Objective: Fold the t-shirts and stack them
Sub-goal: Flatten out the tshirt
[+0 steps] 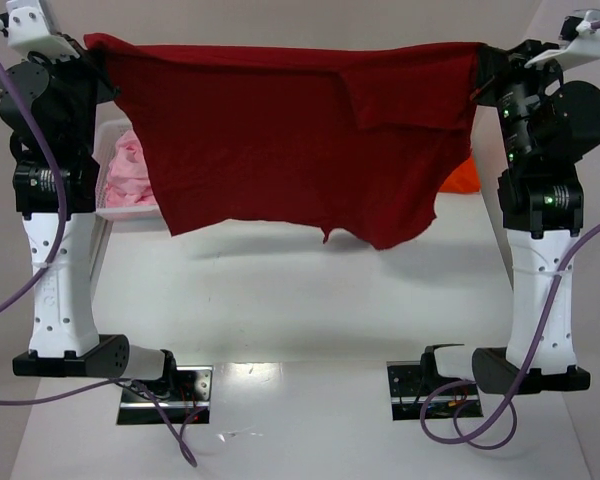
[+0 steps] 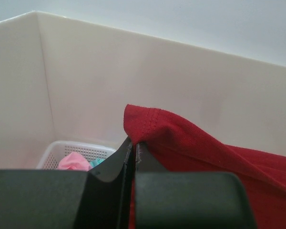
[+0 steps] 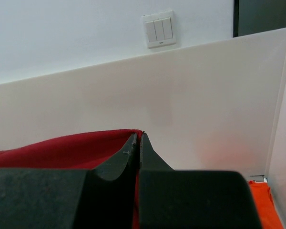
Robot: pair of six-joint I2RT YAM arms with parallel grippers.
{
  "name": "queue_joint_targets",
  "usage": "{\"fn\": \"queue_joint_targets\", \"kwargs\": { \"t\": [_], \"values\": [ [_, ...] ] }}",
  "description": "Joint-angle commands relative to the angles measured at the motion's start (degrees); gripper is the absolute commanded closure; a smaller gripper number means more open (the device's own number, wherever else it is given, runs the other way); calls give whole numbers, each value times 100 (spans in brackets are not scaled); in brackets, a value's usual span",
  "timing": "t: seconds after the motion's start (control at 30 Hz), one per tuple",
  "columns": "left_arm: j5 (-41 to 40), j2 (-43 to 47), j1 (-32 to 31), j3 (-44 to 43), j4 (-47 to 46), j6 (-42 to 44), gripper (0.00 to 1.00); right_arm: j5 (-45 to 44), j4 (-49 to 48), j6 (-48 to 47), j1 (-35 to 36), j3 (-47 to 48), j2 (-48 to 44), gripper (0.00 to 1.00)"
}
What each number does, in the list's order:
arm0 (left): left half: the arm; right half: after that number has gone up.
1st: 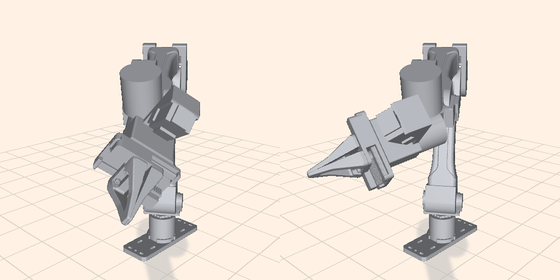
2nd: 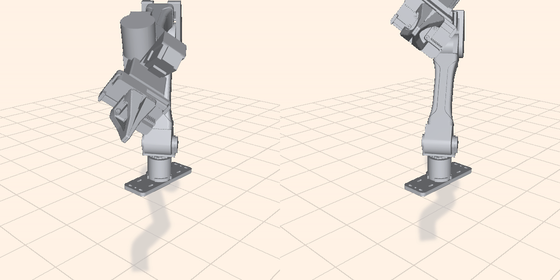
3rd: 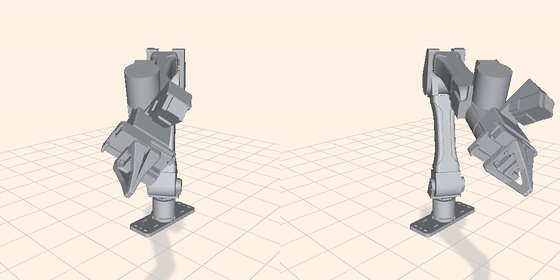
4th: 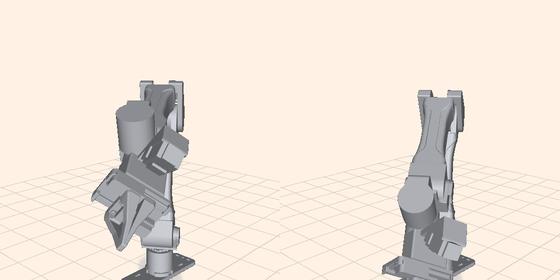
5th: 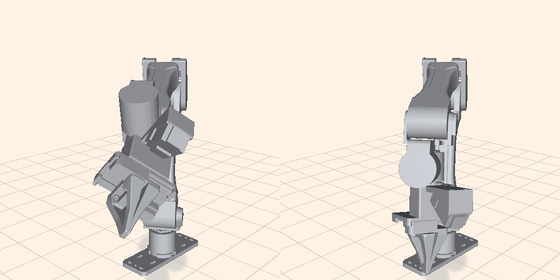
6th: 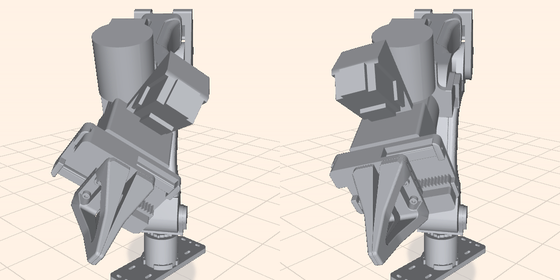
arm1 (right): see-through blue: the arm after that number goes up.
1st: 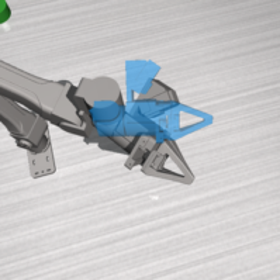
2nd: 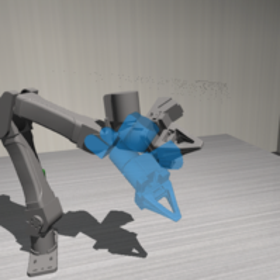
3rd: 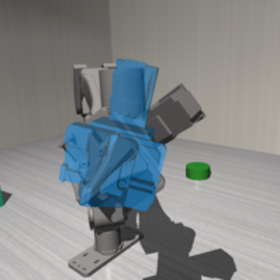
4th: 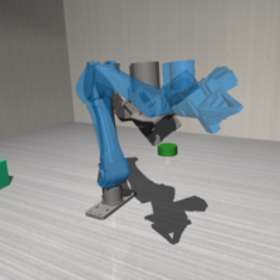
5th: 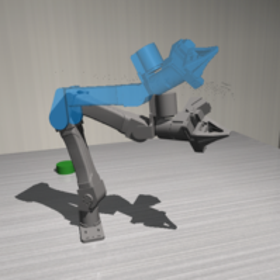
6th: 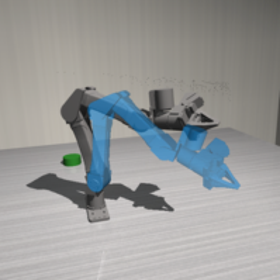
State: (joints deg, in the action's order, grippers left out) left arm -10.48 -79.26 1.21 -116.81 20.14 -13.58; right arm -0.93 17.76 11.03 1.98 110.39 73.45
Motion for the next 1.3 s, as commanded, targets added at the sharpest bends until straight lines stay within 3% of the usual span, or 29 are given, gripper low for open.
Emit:
{"fn": "queue_joint_targets", "kwargs": {
  "t": [0.0,0.2,0.33,0.43,0.6,0.77,0.97,1.17,1.27],
  "values": [
    [-305,289,142,-43,-291,137,100,-470,-264,-188,-145,150,-323,99],
    [-306,-326,142,-314,-91,137,100,-462,-273,-180,-145,-26,126,99],
    [-524,16,142,-88,-273,294,100,-635,-378,-292,-145,43,-287,99],
    [-631,-282,142,-201,-274,278,100,-759,-440,-347,-145,97,80,99],
    [-244,-502,142,-201,-168,14,100,-698,-378,-295,-145,255,381,99],
    [-683,-274,142,-298,-54,365,100,-1023,-318,-593,-145,500,240,99],
    [-60,200,142,88,-54,102,100,-865,-370,-523,-145,562,117,99],
    [-7,1017,142,537,-1,49,100,-628,-265,-391,-145,1125,55,99],
    [-68,1185,142,755,51,49,100,-628,-325,-250,-145,873,-112,99]
  ]
}}
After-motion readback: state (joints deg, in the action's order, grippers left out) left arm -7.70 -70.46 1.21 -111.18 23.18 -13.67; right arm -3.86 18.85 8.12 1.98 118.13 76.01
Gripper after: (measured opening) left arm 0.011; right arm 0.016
